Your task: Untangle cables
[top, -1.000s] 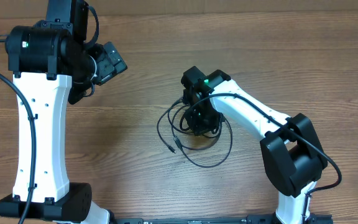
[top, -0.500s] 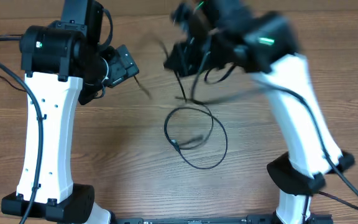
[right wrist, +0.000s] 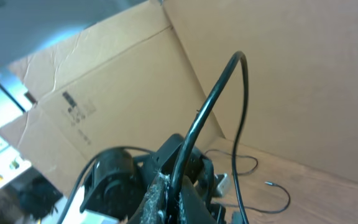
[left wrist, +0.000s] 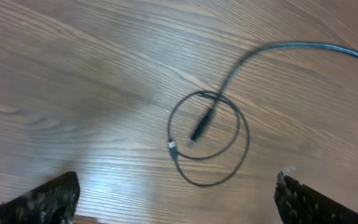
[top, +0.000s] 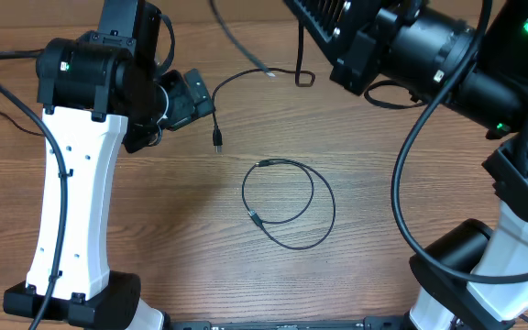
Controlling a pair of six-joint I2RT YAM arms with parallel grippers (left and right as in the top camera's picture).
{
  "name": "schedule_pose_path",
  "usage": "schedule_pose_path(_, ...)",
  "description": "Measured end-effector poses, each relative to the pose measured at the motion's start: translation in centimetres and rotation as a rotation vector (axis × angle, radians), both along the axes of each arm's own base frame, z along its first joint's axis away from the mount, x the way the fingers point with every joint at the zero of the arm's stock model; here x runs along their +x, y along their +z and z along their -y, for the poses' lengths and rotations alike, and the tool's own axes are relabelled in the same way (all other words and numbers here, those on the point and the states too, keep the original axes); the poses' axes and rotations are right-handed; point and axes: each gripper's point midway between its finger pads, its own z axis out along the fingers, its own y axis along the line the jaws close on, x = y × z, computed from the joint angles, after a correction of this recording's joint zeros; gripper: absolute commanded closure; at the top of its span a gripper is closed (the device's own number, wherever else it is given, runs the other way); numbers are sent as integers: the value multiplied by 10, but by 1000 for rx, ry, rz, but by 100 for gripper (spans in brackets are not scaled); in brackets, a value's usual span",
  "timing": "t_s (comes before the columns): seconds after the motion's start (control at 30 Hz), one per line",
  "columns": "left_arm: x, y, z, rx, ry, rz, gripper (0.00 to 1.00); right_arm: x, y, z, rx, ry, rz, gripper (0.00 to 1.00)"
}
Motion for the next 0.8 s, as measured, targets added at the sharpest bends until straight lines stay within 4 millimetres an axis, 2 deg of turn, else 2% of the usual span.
schedule_pose_path(0.1,8,9,24,-68,-172,74,0,9,-3,2,28,-42,-51,96)
schedule_pose_path(0.17,6,14,42,-121,-308,112,1,13,-6,3,45,-61,-89,96)
schedule_pose_path(0.2,3,18,52,-154,-388,129,0,15,-9,3,57,-70,-118,96)
schedule_pose_path(0.27,-13,30,86,-266,-637,194,0,20,-15,3,91,-89,-197,96)
schedule_pose_path(0.33,-23,41,106,-344,-777,246,0,28,-22,5,125,-129,-278,96)
schedule_pose_path(0.43,-30,52,123,-408,-893,318,0,37,-36,6,166,-176,-396,96)
schedule_pose_path(0.5,-26,64,132,-447,-948,395,0,47,-53,4,184,-215,-501,96)
schedule_pose_path(0.63,-35,82,145,-567,-1020,460,1,58,-66,4,204,-264,-571,96)
schedule_pose_path(0.8,-51,102,155,-697,-1127,535,1,79,-76,22,261,-414,-618,96)
